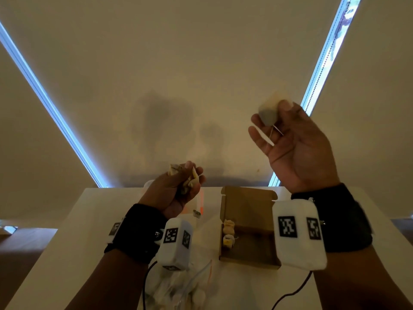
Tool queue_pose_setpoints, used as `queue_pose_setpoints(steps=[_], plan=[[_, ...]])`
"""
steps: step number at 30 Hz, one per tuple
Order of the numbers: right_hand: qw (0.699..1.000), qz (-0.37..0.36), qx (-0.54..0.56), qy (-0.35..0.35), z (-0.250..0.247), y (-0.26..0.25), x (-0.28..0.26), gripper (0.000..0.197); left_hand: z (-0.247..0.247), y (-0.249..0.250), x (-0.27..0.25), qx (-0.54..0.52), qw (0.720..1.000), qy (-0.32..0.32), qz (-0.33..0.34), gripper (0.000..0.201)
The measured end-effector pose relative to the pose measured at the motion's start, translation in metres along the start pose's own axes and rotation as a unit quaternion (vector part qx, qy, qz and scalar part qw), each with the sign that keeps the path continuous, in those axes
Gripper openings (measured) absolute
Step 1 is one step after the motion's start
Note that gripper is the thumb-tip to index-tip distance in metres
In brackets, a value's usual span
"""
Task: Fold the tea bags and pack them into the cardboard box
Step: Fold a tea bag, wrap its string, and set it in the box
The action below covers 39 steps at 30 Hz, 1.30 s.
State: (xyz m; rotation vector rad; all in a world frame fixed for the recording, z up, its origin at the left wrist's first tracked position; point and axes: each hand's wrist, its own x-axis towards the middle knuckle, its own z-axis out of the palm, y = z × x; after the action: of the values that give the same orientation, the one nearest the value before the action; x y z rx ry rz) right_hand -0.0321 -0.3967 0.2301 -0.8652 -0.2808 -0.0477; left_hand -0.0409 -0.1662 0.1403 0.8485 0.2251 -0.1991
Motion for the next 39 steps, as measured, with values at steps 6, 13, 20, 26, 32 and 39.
queue_pose_setpoints(steps=[6, 13, 20, 26, 32, 39], plan=[[0.990, 0.018, -0.142, -0.016, 0.003, 0.014, -0.006, 0.005, 0.031, 0.037, -0.015, 0.183, 0.979, -0.054, 0.067, 0.033], [0.949, -0.037, -0.303, -0.080, 0.008, 0.031, -0.008, 0.008, 0.077, 0.062, -0.037, 0.400, 0.884, -0.059, 0.235, 0.042], [0.914, -0.076, -0.385, -0.105, 0.010, 0.031, -0.013, 0.006, 0.082, 0.058, -0.038, 0.448, 0.838, -0.029, 0.312, 0.014], [0.913, -0.039, -0.398, -0.085, 0.009, 0.029, -0.013, 0.013, 0.075, 0.057, -0.036, 0.431, 0.851, -0.030, 0.298, 0.012], [0.940, -0.026, -0.336, -0.062, 0.003, 0.026, -0.004, 0.025, 0.073, 0.055, -0.035, 0.384, 0.886, -0.062, 0.252, 0.012], [0.942, -0.001, -0.330, -0.069, 0.005, 0.053, -0.017, 0.021, 0.079, 0.060, -0.028, 0.307, 0.912, -0.061, 0.266, 0.012]])
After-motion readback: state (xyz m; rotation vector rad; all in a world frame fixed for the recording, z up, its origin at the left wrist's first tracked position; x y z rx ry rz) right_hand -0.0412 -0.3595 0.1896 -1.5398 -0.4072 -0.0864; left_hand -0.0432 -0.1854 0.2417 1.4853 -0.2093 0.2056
